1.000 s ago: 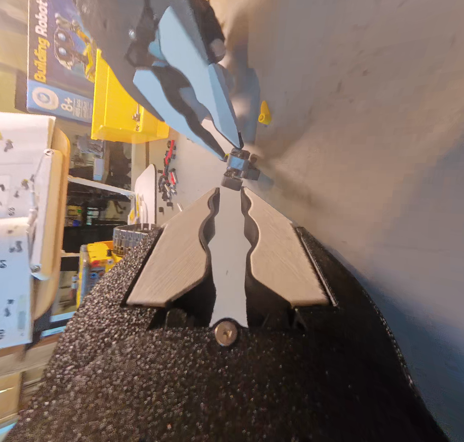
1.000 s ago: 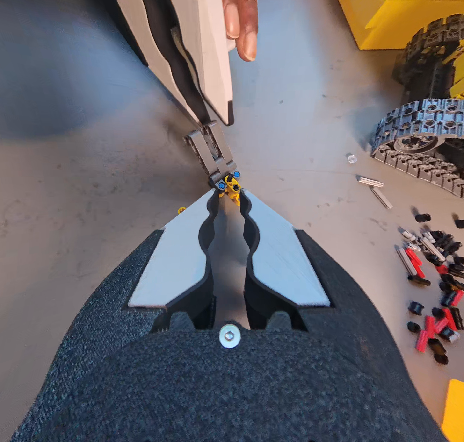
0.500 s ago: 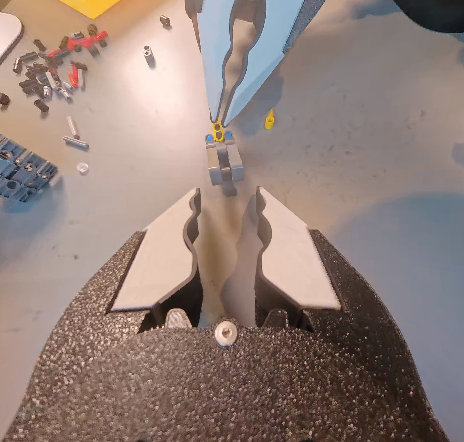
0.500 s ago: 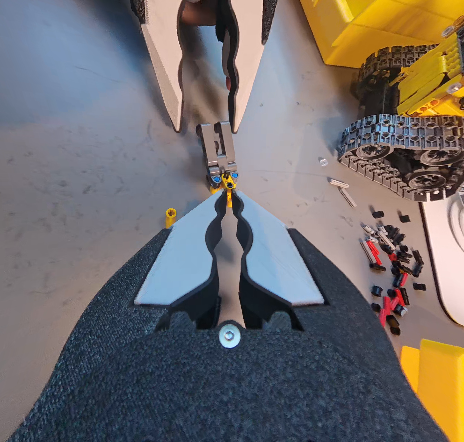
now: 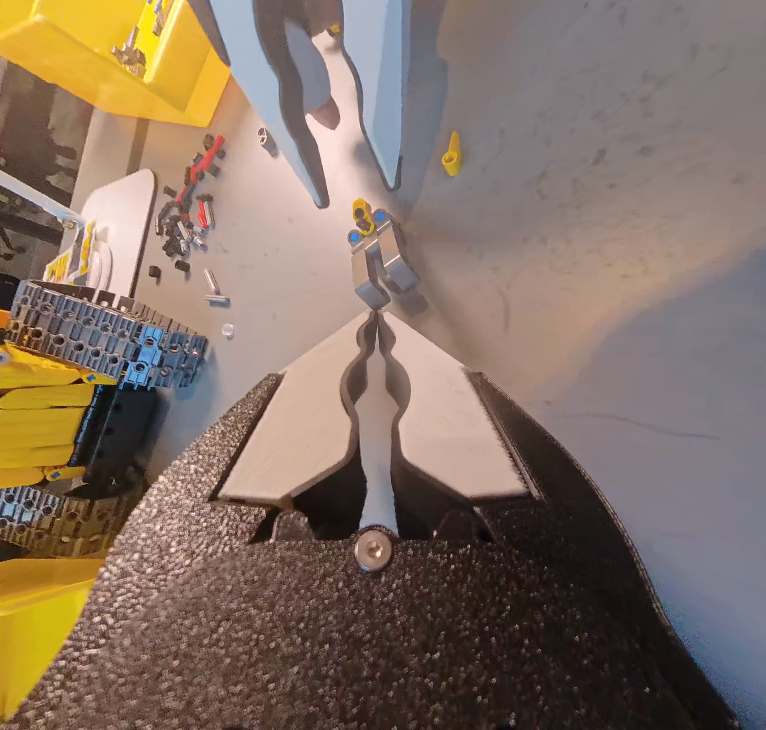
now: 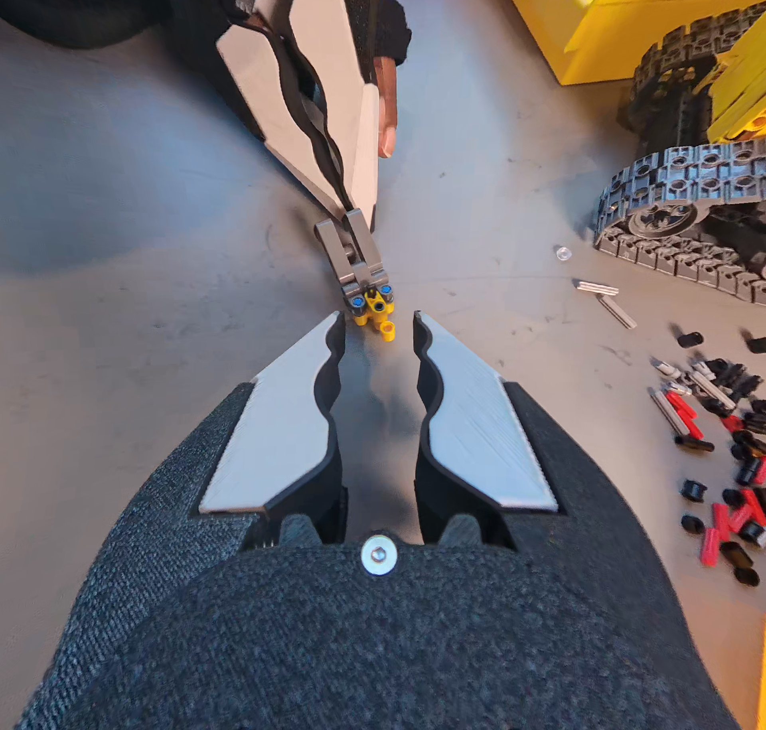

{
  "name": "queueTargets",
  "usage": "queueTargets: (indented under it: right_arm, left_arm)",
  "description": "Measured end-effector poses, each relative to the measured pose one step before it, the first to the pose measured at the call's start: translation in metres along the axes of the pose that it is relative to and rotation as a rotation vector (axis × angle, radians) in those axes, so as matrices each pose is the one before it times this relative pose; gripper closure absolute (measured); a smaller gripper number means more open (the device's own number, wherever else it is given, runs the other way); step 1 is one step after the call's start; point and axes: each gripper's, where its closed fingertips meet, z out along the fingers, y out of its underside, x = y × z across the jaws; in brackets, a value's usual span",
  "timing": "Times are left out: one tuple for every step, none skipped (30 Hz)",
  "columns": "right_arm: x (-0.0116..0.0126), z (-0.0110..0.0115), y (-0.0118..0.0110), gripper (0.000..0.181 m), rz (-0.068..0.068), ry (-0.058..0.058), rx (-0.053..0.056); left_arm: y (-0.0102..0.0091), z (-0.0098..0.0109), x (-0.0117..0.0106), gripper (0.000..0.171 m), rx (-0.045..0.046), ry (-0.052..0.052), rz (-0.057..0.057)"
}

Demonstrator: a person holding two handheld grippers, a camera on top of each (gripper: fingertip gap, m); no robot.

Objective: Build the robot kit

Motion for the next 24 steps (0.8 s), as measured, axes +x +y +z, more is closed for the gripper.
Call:
queueTargets:
  right_arm:
    - [0.00043, 0.00366, 0.00119, 0.149, 0.0015, -0.0173, -0.0173]
    - [-0.00052, 0.00322, 0.00087, 0.151, 0.0013, -0.0180, -0.0149]
    - [-0.00090, 0.00241, 0.00175, 0.159, -0.0071, -0.0131, -0.0183]
    - [-0.00050, 0.00145, 0.00076, 0.165, -0.0151, 0.0001, -0.0090]
    - [-0.00160, 0.00008, -0.00121, 0.173, -0.0125, 0.0008, 0.0067]
    - [-0.00328, -0.00016, -0.00020, 0.174, -0.0044, -0.0090, 0.0017]
    - [-0.00223, -0.00005, 0.00057, 0.175, 0.0039, -0.0032, -0.0034]
    - [-0.00183, 0.00007, 0.00044, 0.174, 0.0039, 0.0007, -0.0012]
    - [-0.00240, 0.00022, 0.00026, 0.175, 0.0032, -0.0023, 0.0009]
    - [-0.00275, 0.00054, 0.00031, 0.175, 0.0035, -0.0030, -0.0001]
    - [-0.00107, 0.00039, 0.00012, 0.175, 0.0032, 0.0052, -0.0005]
    - [-0.00061, 0.00013, 0.00044, 0.175, 0.0052, 0.0060, -0.0047]
    - [-0.00013, 0.00002, 0.00027, 0.175, 0.0054, 0.0064, -0.0044]
    - [0.00008, 0.00034, 0.00049, 0.175, 0.0023, 0.0056, -0.0077]
    - [-0.00003, 0.00083, 0.00079, 0.174, -0.0045, 0.0057, -0.0113]
    - [-0.00023, 0.00076, -0.00052, 0.175, -0.0064, 0.0035, -0.0042]
    - [-0.00064, 0.00089, -0.00047, 0.174, -0.0003, -0.0024, -0.0039]
    - [-0.00029, 0.00061, -0.00022, 0.174, 0.0030, -0.0033, -0.0028]
    - [-0.00001, 0.00012, -0.00005, 0.174, 0.0040, -0.0021, -0.0022]
    - [-0.00019, 0.00004, 0.00001, 0.174, 0.0033, -0.0012, -0.0004]
    - [-0.00032, -0.00002, -0.00002, 0.174, 0.0026, -0.0005, 0.0005]
    - [-0.00054, 0.00009, 0.00004, 0.174, 0.0010, -0.0007, -0.0001]
    - [-0.00092, -0.00001, -0.00017, 0.172, 0.0004, -0.0023, -0.0001]
    - [-0.00100, 0.00002, -0.00015, 0.169, 0.0012, -0.0030, 0.0014]
  left_arm:
    - [0.00241, 0.00069, 0.00108, 0.171, -0.00814, 0.0123, -0.0110]
    - [0.00263, 0.00053, 0.00128, 0.171, -0.00341, 0.0193, -0.0275]
    - [0.00036, -0.00088, 0.00030, 0.170, 0.01589, 0.0188, -0.0356]
    - [-0.00043, -0.00211, -0.00047, 0.165, 0.02054, 0.0197, -0.0399]
    - [-0.00036, -0.00319, -0.00075, 0.157, 0.01640, 0.0242, -0.0465]
    - [-0.00177, -0.00380, -0.00046, 0.149, 0.02353, 0.0290, -0.0548]
    - [-0.00418, -0.00418, 0.00113, 0.141, 0.03697, 0.0392, -0.0582]
    - [-0.00546, -0.00346, 0.00243, 0.134, 0.04206, 0.0415, -0.0525]
    - [-0.00500, -0.00164, 0.00045, 0.131, 0.03528, 0.0203, -0.0390]
    - [-0.00318, 0.00033, -0.00008, 0.129, 0.01855, 0.0074, -0.0214]
    - [-0.00129, 0.00181, 0.00203, 0.125, 0.00124, 0.0113, -0.0074]
    - [-0.00070, 0.00229, 0.00419, 0.124, -0.00446, 0.0170, 0.0004]
    - [-0.00063, 0.00249, 0.00464, 0.125, -0.00558, 0.0165, 0.0026]
    - [0.00049, 0.00277, 0.00305, 0.129, -0.01192, 0.0063, 0.0027]
    - [0.00101, 0.00286, -0.00022, 0.137, -0.01483, -0.0126, 0.0055]
    - [0.00018, 0.00229, -0.00135, 0.143, -0.00911, -0.0188, 0.0080]
    - [-0.00085, 0.00154, -0.00041, 0.146, -0.00125, -0.0091, 0.0053]
    - [-0.00113, 0.00075, 0.00035, 0.146, 0.00212, -0.0003, -0.0011]
    - [-0.00099, 0.00015, 0.00020, 0.147, 0.00334, 0.0012, -0.0059]
    - [-0.00036, -0.00009, 0.00017, 0.146, 0.00122, 0.0025, -0.0068]
    - [0.00022, -0.00012, 0.00023, 0.147, -0.00121, 0.0022, -0.0039]
    - [0.00031, -0.00009, 0.00012, 0.147, -0.00134, 0.0011, -0.0004]
    - [0.00001, -0.00004, 0.00000, 0.147, -0.00128, -0.0006, 0.0008]
    - [-0.00020, -0.00007, -0.00005, 0.147, -0.00148, -0.0022, 0.0003]
